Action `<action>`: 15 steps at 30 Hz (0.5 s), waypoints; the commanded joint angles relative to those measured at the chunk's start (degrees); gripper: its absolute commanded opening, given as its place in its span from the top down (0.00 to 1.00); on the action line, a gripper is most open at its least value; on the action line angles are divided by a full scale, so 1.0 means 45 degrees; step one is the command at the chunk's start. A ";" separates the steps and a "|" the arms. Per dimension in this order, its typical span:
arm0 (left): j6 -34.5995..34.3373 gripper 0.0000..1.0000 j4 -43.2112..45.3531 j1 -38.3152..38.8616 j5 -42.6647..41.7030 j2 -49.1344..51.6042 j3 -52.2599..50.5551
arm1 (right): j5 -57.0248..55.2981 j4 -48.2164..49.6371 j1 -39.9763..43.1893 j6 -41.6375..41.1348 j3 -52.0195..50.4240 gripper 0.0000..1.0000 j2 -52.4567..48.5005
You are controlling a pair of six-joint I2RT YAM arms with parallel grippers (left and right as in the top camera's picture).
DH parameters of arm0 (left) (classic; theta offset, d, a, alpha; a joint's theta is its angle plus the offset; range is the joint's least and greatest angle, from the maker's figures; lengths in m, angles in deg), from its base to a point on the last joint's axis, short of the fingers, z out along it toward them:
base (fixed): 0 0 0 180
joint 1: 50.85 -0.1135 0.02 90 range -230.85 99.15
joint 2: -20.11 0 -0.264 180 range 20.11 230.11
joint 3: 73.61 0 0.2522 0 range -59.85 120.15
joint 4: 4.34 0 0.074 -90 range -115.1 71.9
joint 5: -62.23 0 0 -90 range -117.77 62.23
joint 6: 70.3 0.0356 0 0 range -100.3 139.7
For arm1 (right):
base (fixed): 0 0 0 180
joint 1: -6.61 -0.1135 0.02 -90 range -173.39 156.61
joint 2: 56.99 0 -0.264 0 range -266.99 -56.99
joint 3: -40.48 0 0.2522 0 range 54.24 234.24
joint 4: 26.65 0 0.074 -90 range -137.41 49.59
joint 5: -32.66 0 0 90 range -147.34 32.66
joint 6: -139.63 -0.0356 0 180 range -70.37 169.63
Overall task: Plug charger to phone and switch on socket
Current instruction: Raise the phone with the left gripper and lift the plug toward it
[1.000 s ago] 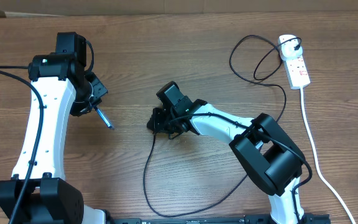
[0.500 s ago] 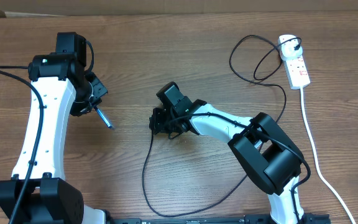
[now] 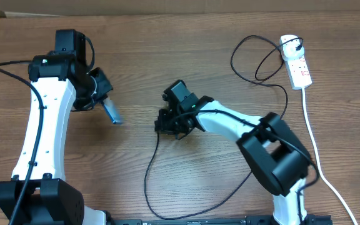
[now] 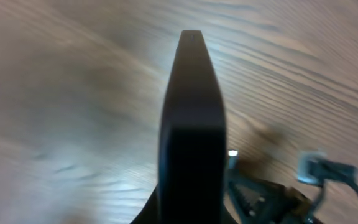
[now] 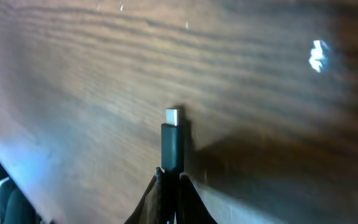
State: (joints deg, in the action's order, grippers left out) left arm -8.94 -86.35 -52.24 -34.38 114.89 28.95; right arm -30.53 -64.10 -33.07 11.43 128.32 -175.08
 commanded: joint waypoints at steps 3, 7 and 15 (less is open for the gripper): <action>0.2662 0.96 0.0942 -0.0374 -0.5654 -0.0087 0.0102 | 0.2390 -0.0981 0.0432 0.2016 0.0219 0.96 0.3011; 0.3410 0.96 0.1734 -0.0835 -0.9102 -0.0087 0.0097 | 0.4551 -0.1603 0.0646 0.2832 0.0219 0.96 0.4736; 0.3784 0.96 0.4148 -0.1846 -1.5960 -0.0087 0.0102 | 0.5314 -0.2166 0.0680 0.2885 0.0219 0.96 0.6887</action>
State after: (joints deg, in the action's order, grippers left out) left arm 5.99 -70.19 -58.95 -86.80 114.89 28.92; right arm -9.70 -73.54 -30.16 22.69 128.37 -146.81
